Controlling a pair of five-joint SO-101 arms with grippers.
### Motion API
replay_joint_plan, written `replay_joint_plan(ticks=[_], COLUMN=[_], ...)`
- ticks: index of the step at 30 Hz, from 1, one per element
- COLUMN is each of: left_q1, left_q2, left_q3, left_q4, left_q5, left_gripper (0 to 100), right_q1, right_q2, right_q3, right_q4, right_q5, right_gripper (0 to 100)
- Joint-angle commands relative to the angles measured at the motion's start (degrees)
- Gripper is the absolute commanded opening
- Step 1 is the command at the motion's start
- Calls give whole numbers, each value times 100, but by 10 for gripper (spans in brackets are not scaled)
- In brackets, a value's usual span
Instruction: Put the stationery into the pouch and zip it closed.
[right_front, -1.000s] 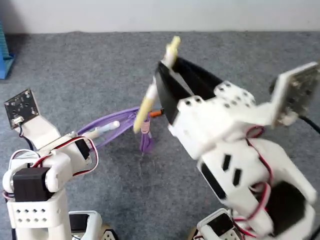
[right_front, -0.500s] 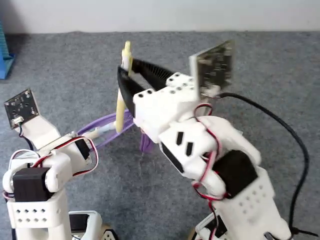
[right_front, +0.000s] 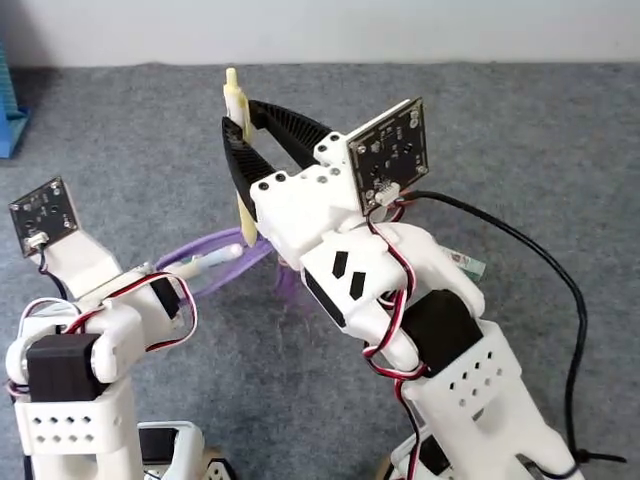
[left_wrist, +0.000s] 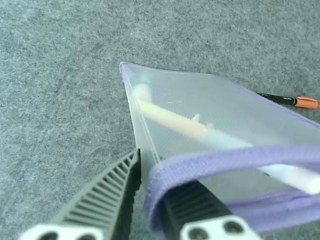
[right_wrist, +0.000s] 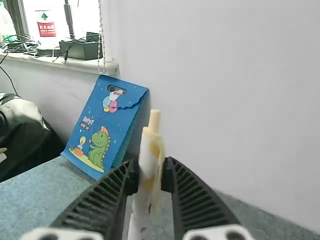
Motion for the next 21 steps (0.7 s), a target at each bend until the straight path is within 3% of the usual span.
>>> replay_joint_plan(ticks=[1,10,16,21], left_q1=[-44,-44,-44,-44], left_q2=[-18,9,9,9], left_q3=[-4,-4,-4,-4], left_q4=[-141,-149,-149,-149], left_q5=[53,53,53,53], left_gripper=[12,12,12,12], right_q1=[-66,-321,-910,-954], right_q2=[31,-119,-119,-127], right_q3=[44,1099,1064,1002], right_q4=[-119,-1270,-1235,-1244], right_q5=[62,97,97,255], right_gripper=[8,8,8,8])
